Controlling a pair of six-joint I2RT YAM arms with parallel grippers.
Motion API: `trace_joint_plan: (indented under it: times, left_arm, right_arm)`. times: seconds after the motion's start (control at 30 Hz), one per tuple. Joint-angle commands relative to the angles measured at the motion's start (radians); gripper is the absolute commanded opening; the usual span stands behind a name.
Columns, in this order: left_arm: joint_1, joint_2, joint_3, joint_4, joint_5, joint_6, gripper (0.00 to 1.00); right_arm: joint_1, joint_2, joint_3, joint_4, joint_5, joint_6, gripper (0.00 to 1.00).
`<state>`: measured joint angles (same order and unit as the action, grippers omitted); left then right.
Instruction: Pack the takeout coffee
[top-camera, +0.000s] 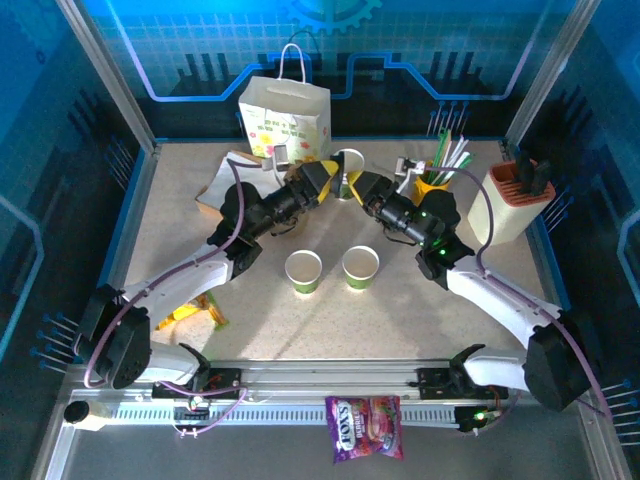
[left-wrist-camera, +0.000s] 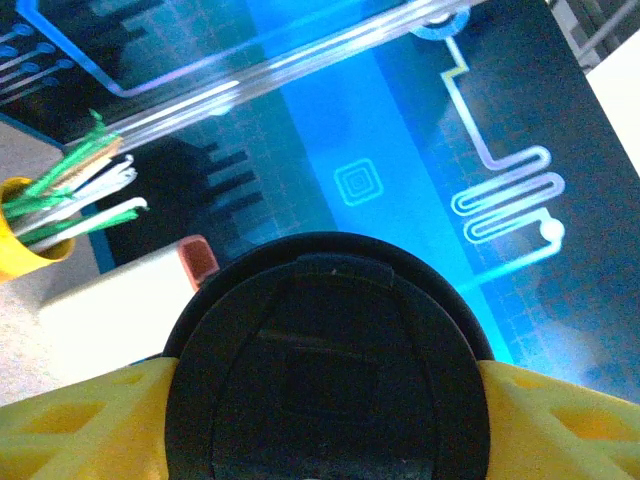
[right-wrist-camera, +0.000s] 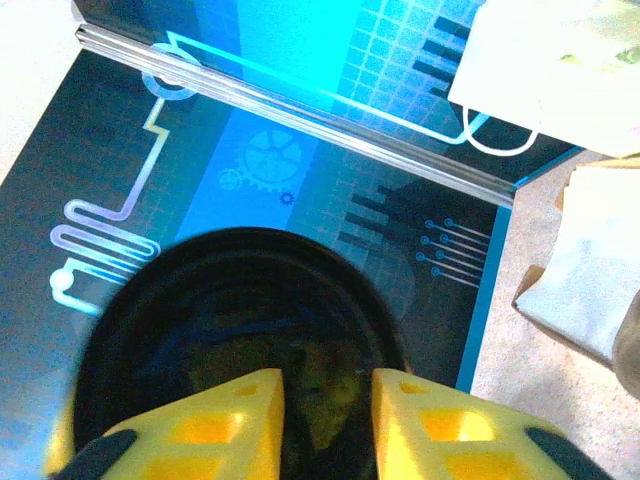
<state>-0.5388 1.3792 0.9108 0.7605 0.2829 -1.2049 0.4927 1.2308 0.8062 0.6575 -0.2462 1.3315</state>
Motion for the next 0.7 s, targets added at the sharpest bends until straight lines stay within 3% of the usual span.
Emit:
trace_joint_plan:
  times: [0.0, 0.17, 0.43, 0.67]
  left_arm:
    - [0.024, -0.019, -0.049, 0.023, -0.03, 0.013, 0.71]
    - [0.049, -0.129, -0.191, -0.128, -0.083, 0.154, 0.72]
    - [0.045, -0.404, -0.306, -0.64, -0.226, 0.506, 0.74]
    - [-0.047, -0.396, -0.213, -0.974, -0.337, 0.742, 0.77]
  right_arm:
    - [-0.033, -0.057, -0.011, 0.002, 0.009, -0.029, 0.34]
    - [-0.105, -0.172, -0.046, -0.194, 0.018, -0.158, 0.38]
    - [-0.111, -0.328, 0.008, -0.636, 0.142, -0.536, 0.4]
    - [-0.108, -0.298, 0.005, -0.67, 0.129, -0.579, 0.41]
